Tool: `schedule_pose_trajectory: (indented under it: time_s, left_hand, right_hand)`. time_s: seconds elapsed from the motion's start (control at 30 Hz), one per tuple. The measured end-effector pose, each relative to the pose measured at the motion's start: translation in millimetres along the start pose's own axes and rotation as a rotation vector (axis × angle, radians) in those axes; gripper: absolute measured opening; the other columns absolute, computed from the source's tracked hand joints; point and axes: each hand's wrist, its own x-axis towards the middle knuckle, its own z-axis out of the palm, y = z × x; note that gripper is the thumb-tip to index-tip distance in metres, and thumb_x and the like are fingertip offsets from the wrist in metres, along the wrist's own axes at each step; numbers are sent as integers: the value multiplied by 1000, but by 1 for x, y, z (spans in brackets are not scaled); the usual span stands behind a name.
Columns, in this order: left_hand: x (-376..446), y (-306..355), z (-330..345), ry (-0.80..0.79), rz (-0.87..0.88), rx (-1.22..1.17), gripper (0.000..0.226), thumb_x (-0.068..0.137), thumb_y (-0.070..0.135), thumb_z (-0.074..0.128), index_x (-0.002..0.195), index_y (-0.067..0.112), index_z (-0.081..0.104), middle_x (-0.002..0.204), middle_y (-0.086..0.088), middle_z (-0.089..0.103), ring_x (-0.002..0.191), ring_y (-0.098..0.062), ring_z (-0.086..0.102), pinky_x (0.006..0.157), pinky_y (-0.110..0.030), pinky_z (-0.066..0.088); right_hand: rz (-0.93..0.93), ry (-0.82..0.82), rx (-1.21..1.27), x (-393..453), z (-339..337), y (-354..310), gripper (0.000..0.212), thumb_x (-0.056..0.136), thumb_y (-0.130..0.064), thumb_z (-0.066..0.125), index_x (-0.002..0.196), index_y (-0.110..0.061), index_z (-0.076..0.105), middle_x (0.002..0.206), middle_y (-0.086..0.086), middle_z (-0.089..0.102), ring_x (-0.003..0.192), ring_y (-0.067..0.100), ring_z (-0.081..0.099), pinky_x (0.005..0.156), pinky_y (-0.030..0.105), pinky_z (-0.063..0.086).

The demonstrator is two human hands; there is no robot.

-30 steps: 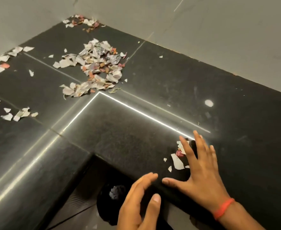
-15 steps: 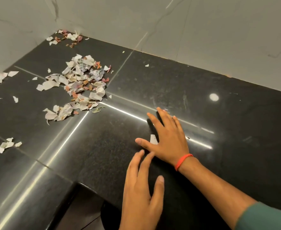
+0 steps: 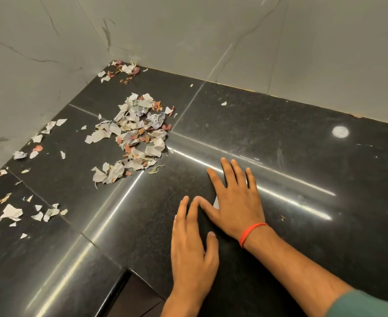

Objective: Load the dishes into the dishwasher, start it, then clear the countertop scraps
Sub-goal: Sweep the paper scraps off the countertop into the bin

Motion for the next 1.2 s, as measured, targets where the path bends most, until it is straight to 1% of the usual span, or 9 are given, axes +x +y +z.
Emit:
schedule_pose_trajectory:
  time_s: [0.1, 0.33, 0.5, 0.63, 0.73, 0.83, 1.0, 1.13, 1.2]
  left_hand:
    - [0, 1, 3, 9, 29, 30, 79, 92, 25, 62, 161, 34, 25, 170, 16, 12, 156, -4, 12, 124, -45, 28]
    - [10, -3, -15, 96, -1, -223, 63, 97, 22, 60, 155, 34, 38, 164, 18, 25, 153, -4, 24, 122, -23, 26]
    - [70, -57, -79, 236, -90, -205, 55, 101, 18, 62, 150, 37, 43, 162, 11, 32, 152, -6, 25, 125, -41, 26]
    - [143, -128, -142, 345, -216, -11, 50, 105, 27, 55, 153, 20, 41, 160, -5, 36, 151, -20, 28, 124, -54, 24]
    - [180, -168, -164, 194, -271, 98, 64, 104, 49, 43, 158, 15, 33, 164, -11, 31, 153, -25, 24, 125, -55, 22]
    - [194, -169, -151, 63, -89, 227, 74, 100, 65, 29, 159, 20, 32, 165, -8, 31, 154, -27, 24, 125, -55, 21]
    - [174, -114, -105, -129, 206, 154, 62, 103, 61, 28, 159, 34, 30, 166, 7, 30, 154, -16, 26, 124, -53, 26]
    - [146, -79, -75, -355, 512, 137, 58, 107, 51, 33, 161, 34, 25, 170, 16, 16, 156, 0, 11, 129, -38, 15]
    - [149, -78, -69, -349, 492, 42, 55, 108, 46, 36, 161, 32, 29, 170, 14, 19, 155, 1, 13, 128, -38, 18]
  right_hand:
    - [-1, 0, -10, 10, 1, -3, 81, 93, -77, 13, 158, -31, 28, 168, 9, 14, 156, 30, 6, 124, 56, 10]
    - [23, 8, 28, 9, -4, -4, 80, 92, -80, 16, 153, -34, 38, 166, 4, 21, 155, 25, 12, 124, 53, 12]
    - [44, 8, 15, 8, -9, -7, 78, 92, -79, 20, 151, -34, 44, 165, 1, 25, 154, 23, 16, 124, 52, 14]
    - [63, 14, 14, 10, -9, -8, 78, 91, -80, 20, 148, -35, 47, 164, 1, 29, 153, 23, 20, 123, 52, 18]
    - [61, 8, 2, 10, -6, -8, 78, 90, -81, 19, 149, -37, 44, 165, -1, 27, 154, 21, 17, 124, 51, 16]
    - [68, 33, 6, 9, -6, -7, 79, 90, -82, 18, 150, -37, 43, 165, -3, 25, 155, 19, 15, 125, 49, 13]
    - [73, 49, 32, 10, -8, -9, 82, 89, -82, 19, 149, -33, 45, 164, -5, 28, 153, 16, 19, 124, 48, 17]
    - [86, 50, 54, 10, -9, -10, 82, 89, -81, 23, 151, -30, 41, 164, -6, 28, 153, 14, 19, 124, 46, 17]
    - [84, 46, 50, 11, -9, -10, 82, 90, -80, 26, 153, -30, 39, 164, -7, 28, 153, 14, 18, 125, 45, 16]
